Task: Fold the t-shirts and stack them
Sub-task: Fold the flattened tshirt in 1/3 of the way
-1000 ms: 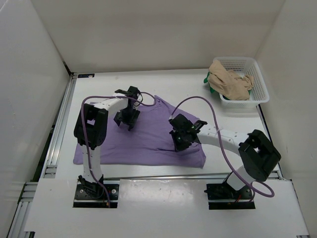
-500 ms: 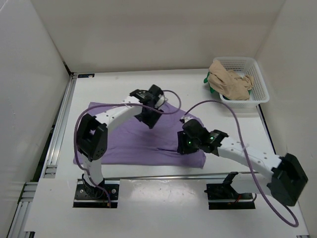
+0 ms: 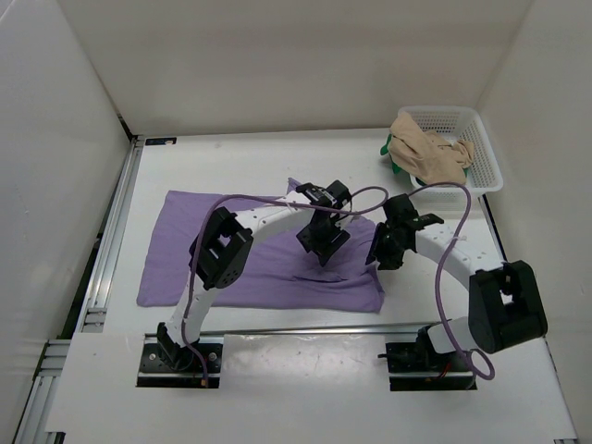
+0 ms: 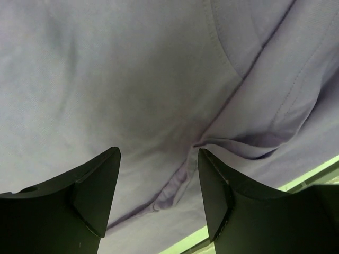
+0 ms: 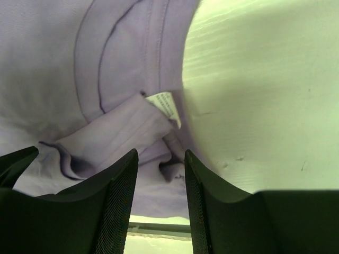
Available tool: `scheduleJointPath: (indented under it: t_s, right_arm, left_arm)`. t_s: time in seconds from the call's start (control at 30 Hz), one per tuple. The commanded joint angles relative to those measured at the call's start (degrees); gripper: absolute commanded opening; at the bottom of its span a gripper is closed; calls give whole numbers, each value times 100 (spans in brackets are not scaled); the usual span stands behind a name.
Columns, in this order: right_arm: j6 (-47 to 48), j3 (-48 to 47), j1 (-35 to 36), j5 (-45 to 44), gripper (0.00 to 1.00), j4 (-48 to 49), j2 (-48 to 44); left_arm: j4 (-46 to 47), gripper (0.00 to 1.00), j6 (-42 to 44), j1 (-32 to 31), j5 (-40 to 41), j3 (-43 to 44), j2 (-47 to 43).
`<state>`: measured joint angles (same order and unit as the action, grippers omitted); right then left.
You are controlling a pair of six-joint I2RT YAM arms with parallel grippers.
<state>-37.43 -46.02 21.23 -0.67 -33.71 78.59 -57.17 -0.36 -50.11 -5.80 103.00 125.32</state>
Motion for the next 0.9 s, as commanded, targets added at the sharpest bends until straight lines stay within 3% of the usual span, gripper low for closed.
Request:
scheduleJointPath:
  t_s: [0.0, 0.2, 0.4, 0.43, 0.53, 0.77, 0.87]
  right_arm:
    - [367, -162, -224, 715, 46, 277, 104]
    - [421, 40, -330, 848, 44, 646, 446]
    - [623, -83, -330, 1033, 38, 779, 922]
    - [623, -83, -383, 946, 38, 779, 983]
    - [684, -83, -383, 893, 36, 779, 983]
    - [746, -83, -436, 831, 18, 779, 1036]
    - [746, -83, -436, 831, 15, 779, 1036]
  left_arm:
    - [-48, 71, 36, -43, -395, 273, -113]
    - [-154, 47, 36, -96, -474, 1, -235]
    - [-207, 46, 36, -96, -466, -78, -289]
    - [-207, 40, 36, -96, -413, -78, -228]
    - [-260, 40, 36, -96, -466, -78, -174]
    - [-365, 40, 36, -96, -702, 36, -122]
    - [-436, 50, 36, -96, -940, 159, -60]
